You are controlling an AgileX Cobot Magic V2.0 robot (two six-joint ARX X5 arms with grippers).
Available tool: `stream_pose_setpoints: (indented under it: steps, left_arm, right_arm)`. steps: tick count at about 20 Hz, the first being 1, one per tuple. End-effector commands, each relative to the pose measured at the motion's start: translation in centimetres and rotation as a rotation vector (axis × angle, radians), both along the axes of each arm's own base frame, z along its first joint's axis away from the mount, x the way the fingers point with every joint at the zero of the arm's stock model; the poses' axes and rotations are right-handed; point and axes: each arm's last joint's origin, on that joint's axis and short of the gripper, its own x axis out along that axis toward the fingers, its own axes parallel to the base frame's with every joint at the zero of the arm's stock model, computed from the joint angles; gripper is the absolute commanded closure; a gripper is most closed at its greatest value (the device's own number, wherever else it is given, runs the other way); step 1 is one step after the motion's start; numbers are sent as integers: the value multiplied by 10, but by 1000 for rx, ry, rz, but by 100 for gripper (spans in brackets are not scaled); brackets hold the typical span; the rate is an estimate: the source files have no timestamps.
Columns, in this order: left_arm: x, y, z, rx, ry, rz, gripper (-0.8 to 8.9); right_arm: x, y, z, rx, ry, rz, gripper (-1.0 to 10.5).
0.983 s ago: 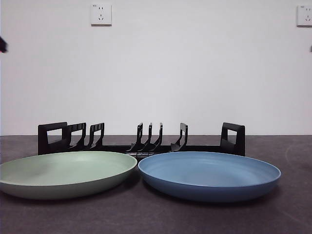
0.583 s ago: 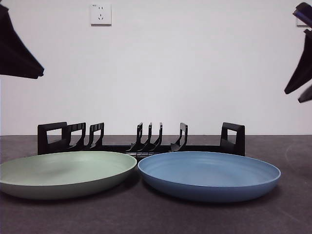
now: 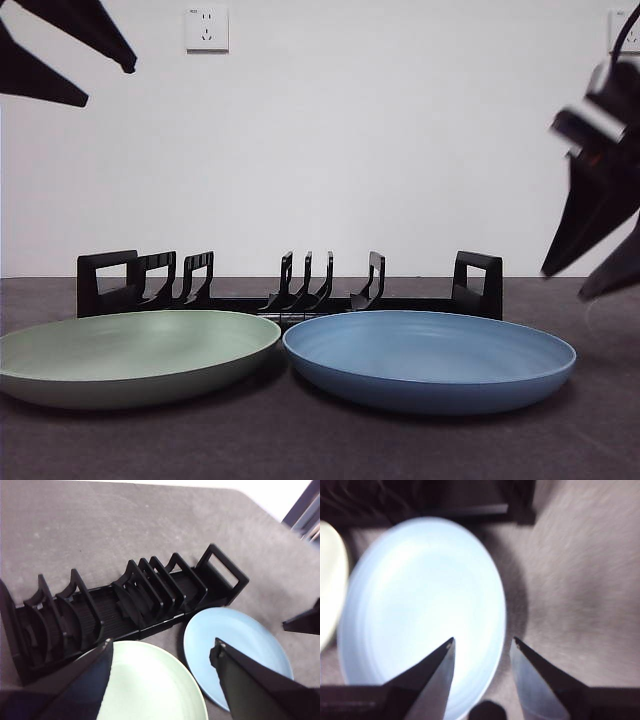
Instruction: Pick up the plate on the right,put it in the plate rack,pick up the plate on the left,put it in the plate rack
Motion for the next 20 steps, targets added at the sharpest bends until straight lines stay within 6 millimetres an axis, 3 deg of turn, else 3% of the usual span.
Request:
stream_pose_setpoints:
  steps: [1, 7, 10, 12, 16, 20]
  left_arm:
    - [-1, -7, 0, 47, -19, -25, 480]
    - [-1, -21, -7, 95, 3, -47, 480]
    - [0, -26, -10, 113, 8, -70, 480]
    - [-1, -28, -10, 126, 3, -87, 480]
    - [-5, -37, -11, 216, -72, -201, 480]
    - [-21, -59, -13, 344, -182, -414, 482]
  right_arm:
    - [7, 6, -13, -23, 26, 18, 757]
    - [16, 15, -38, -77, 77, 16, 764]
    - [17, 15, -43, -80, 105, 6, 949]
    - [17, 15, -42, -73, 107, -10, 959]
    - [14, 14, -26, -36, 73, -54, 959]
    - [3, 12, 12, 3, -9, -79, 959]
